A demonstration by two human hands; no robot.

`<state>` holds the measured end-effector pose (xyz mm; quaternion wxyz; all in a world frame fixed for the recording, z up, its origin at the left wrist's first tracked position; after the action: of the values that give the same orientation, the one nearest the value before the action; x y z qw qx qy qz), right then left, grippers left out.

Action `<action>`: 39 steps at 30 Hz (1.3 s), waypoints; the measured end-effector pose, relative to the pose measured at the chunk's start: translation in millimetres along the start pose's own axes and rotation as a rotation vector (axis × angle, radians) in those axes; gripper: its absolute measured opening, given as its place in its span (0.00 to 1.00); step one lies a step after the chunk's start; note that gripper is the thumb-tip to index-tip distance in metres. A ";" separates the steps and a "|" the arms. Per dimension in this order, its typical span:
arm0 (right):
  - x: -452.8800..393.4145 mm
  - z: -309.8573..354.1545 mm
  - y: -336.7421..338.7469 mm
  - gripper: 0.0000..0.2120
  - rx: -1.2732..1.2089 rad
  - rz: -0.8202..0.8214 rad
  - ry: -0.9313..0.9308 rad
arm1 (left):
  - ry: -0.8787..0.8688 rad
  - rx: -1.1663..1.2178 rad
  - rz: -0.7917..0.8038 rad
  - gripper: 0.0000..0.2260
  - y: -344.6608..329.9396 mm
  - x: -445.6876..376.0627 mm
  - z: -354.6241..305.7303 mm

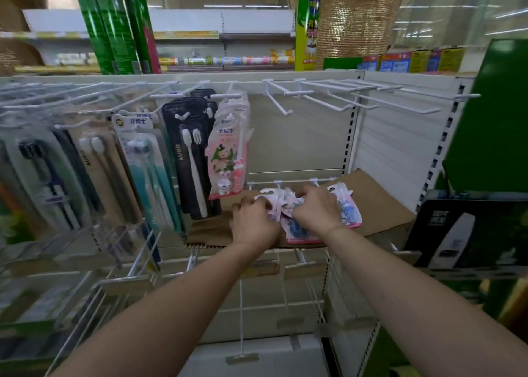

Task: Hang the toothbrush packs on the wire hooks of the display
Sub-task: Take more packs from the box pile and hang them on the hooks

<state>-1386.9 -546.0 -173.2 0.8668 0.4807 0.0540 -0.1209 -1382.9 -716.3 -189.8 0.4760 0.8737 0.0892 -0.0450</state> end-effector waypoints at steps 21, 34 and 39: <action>0.2 -30.9 24.6 0.10 -0.307 -0.174 -0.236 | 0.274 0.362 0.107 0.34 -1.7 8.3 -9.7; 49.2 -42.9 17.2 0.23 -0.992 -0.226 -0.380 | 0.284 0.800 0.202 0.33 5.9 48.0 -15.6; 72.2 -19.1 2.2 0.26 -0.989 -0.173 -0.284 | 0.214 0.930 0.134 0.22 37.3 59.4 -3.6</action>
<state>-1316.2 -540.1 -196.7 0.9760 -0.0133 0.0260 -0.2159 -1317.3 -726.4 -166.8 0.0251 0.9975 0.0516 0.0408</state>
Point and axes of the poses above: each hand's wrist, its own x-axis away from the middle knuckle, its own y-axis out of the back of the hand, z = x × y, the point moved 10 cm from there along -x, towards the middle knuckle, and after that the axes turned 6 degrees about y, right-handed, at the moved point
